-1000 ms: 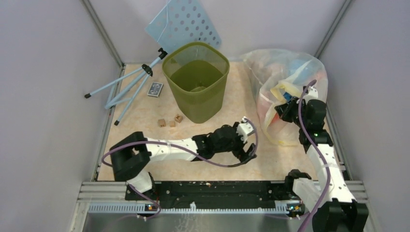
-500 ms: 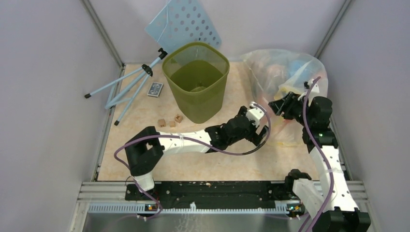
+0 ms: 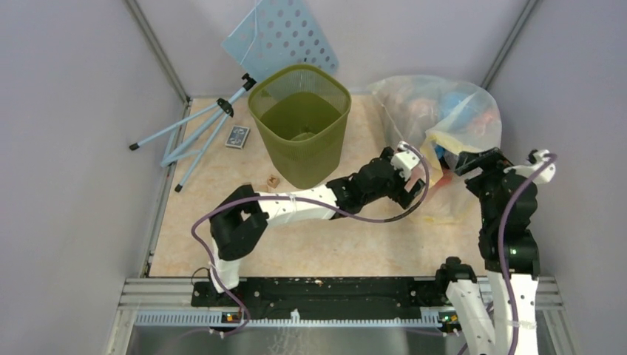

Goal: Put the trash bags into the trash bin

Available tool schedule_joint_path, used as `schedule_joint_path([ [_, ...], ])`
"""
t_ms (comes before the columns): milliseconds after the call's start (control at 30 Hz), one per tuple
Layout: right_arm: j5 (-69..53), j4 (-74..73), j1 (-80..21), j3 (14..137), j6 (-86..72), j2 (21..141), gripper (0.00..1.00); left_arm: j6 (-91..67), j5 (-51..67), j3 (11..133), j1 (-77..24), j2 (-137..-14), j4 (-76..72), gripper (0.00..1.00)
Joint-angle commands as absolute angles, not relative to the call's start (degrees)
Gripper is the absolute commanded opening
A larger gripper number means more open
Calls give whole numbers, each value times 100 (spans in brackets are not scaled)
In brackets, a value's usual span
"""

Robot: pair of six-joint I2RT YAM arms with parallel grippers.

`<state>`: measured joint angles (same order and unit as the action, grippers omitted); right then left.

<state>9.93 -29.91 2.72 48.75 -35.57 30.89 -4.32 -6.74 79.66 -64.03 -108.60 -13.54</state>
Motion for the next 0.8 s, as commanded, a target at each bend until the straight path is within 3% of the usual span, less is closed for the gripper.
schedule_joint_path([
  [0, 2222, -3448, 229, 5249, -3768, 2581, 83, -313, -412, 8644, -6435, -11306, -1254, 99],
  [400, 1600, -3604, 229, 4846, -3735, 2327, 84, -671, -899, 10049, -6397, -12633, 255, 98],
  [467, 1310, -3625, 231, 4652, -3733, 2253, 78, -865, -818, 10070, -6307, -12687, 361, 82],
  [533, 1224, -3715, 229, 4487, -3817, 2137, 69, -1116, -566, 9869, -6127, -12589, 288, 45],
  [600, 1122, -3750, 234, 4311, -3870, 2027, 58, -1294, -204, 9506, -5981, -12361, -34, 23],
  [667, 903, -3693, 234, 4133, -3947, 1936, 44, -1503, -33, 9145, -5843, -12114, -351, 13],
  [767, 301, -3441, 231, 3779, -4078, 1894, 35, -1870, 597, 8731, -5619, -11770, -684, 6],
])
